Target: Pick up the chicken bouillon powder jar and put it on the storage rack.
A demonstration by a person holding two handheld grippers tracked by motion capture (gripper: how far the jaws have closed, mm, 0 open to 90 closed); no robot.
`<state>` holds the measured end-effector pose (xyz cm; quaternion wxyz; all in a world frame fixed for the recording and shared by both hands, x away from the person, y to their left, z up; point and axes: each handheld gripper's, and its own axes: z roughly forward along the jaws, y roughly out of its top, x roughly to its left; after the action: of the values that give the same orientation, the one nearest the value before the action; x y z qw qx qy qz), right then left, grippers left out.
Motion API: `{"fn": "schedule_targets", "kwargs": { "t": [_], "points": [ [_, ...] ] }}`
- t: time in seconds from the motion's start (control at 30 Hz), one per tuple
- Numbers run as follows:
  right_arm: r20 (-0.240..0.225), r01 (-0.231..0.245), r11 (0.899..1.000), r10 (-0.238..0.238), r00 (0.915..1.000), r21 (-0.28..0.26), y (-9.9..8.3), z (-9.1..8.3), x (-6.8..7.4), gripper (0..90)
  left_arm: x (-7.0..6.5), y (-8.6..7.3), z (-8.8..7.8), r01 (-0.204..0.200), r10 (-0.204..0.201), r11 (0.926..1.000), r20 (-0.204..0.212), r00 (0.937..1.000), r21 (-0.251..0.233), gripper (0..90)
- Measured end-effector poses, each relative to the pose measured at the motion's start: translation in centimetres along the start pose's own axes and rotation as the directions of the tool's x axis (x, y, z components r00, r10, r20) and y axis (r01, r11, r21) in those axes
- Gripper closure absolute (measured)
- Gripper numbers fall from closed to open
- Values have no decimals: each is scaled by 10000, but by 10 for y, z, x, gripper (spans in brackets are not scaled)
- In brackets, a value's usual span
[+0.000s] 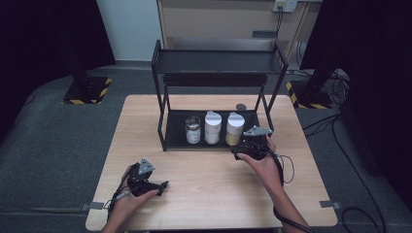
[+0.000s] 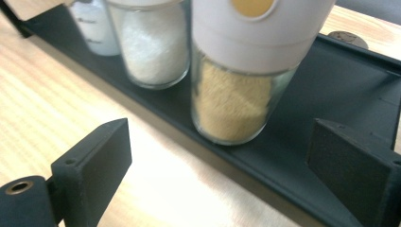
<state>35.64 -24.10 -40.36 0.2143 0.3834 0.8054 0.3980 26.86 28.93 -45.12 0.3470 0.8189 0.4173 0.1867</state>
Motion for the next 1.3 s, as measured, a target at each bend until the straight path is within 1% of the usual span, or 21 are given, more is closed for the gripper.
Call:
{"fn": "schedule_targets", "kwargs": {
  "t": [0.17, 0.33, 0.43, 0.6, 0.67, 0.73, 0.8, 0.9, 0.97, 1.03, 1.07, 1.13, 1.3],
  "points": [
    [-452, -90, 9999, 83, 9989, -147, -11, -12, -1, 70, 0, 0, 0, 0, 0, 10000, 0, 10000, 0, 0],
    [-837, 186, 9994, -208, 9963, -277, -19, -21, 0, 64, 0, 0, 0, 0, 0, 10000, -1, 10000, 0, 0],
    [-1145, 283, 9987, -331, 9929, -432, -25, -25, -3, 58, 0, 0, 0, 2, -2, 10000, 4, 10000, 3, 0],
    [-1499, 492, 9972, -571, 9871, -558, -34, -28, -9, 48, 0, 0, 0, -19, 19, 10000, -2, 10000, 1, 0],
    [-1763, 480, 9969, -585, 9826, -629, -39, -29, -13, 45, 0, 0, 0, -23, 23, 10000, -2, 10000, 3, 0],
    [-1950, 639, 9958, -756, 9779, -655, -43, -30, -18, 45, 0, 0, 0, -22, 22, 10000, -3, 10000, 0, 0],
    [-2118, 791, 9953, -892, 9732, -553, -48, -31, -21, 46, 0, 0, 0, -22, 22, 10000, -2, 10000, 3, 0],
    [-2252, 1040, 9939, -1097, 9681, -372, -54, -30, -23, 47, 0, 0, 0, -21, 21, 10000, -2, 10000, 1, 0],
    [-2316, 1081, 9939, -1104, 9665, -229, -58, -28, -24, 48, 0, 0, 0, -24, 24, 10000, -2, 10000, 1, 0],
    [-2275, 1307, 9914, -1280, 9653, -34, -62, -24, -23, 49, 0, 0, 0, -26, 26, 10000, -3, 10000, 3, 0],
    [-2285, 1342, 9910, -1301, 9648, 23, -63, -23, -23, 52, 0, 0, 0, -25, 25, 10000, -3, 10000, 2, 0],
    [-2285, 1418, 9899, -1359, 9640, 94, -69, -20, -23, 52, 0, 0, 0, -22, 22, 10000, -3, 10000, 0, 0],
    [-2329, 1659, 9858, -1554, 9600, 259, -75, -17, -26, 52, 0, 0, 0, -46, 46, 10000, 26, 10000, -2, 0]
  ]
}}
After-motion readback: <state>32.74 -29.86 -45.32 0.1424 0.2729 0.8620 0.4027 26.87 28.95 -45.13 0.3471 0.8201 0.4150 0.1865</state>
